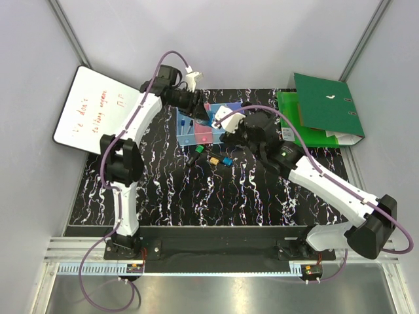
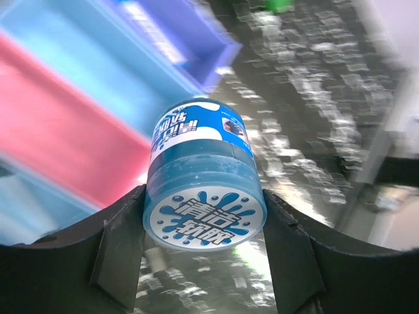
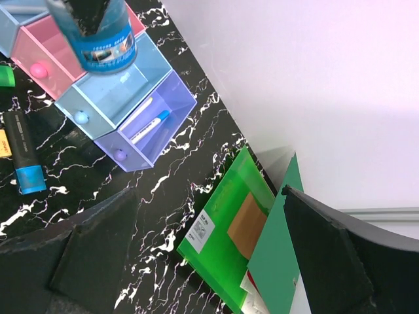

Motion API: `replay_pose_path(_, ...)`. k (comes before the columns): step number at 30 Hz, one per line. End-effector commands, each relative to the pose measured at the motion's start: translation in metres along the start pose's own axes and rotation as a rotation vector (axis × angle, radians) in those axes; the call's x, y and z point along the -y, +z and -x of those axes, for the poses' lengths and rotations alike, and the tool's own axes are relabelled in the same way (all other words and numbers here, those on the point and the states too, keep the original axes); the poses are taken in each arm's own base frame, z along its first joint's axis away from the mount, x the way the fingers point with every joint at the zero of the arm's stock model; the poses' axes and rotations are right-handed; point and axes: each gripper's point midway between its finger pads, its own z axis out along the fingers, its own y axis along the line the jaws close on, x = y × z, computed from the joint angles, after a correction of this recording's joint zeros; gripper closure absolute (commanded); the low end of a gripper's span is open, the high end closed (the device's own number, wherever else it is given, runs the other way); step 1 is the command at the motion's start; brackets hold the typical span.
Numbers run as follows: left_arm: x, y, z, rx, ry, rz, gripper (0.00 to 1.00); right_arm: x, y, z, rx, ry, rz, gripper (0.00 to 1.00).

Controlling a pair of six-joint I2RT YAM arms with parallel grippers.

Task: Sort the stationery into containers
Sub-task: Move the storage box to the center of the board.

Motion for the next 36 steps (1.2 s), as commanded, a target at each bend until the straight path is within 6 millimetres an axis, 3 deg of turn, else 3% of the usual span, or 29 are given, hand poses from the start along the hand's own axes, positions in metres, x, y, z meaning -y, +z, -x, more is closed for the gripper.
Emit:
replay_pose_path(1,-0.036,-0.001,0.012,-0.059,0.170,0.282,1.00,0.011,-0.006,0.003,0.026,0.019,-0.066,0.00)
replay_pose_path(5,-0.070,-0.001,0.011,-0.135,0.282,0.484,1.00,0.008,-0.007,0.001,0.030,0.013,-0.059,0.00)
replay_pose_path(10,-0.094,0.003,0.009,-0.184,0.326,0.599,1.00,0.005,-0.010,-0.005,0.030,0.013,-0.057,0.00)
replay_pose_path(22,-0.118,0.020,0.006,-0.242,0.401,0.675,1.00,0.000,-0.013,-0.008,0.047,0.028,-0.047,0.00)
replay_pose_path(29,-0.098,0.037,-0.023,-0.324,0.444,0.582,1.00,0.000,-0.014,-0.008,0.050,0.029,-0.050,0.00)
replay_pose_path(36,-0.068,0.034,-0.037,-0.351,0.475,0.505,1.00,0.002,-0.015,-0.006,0.059,0.034,-0.051,0.00)
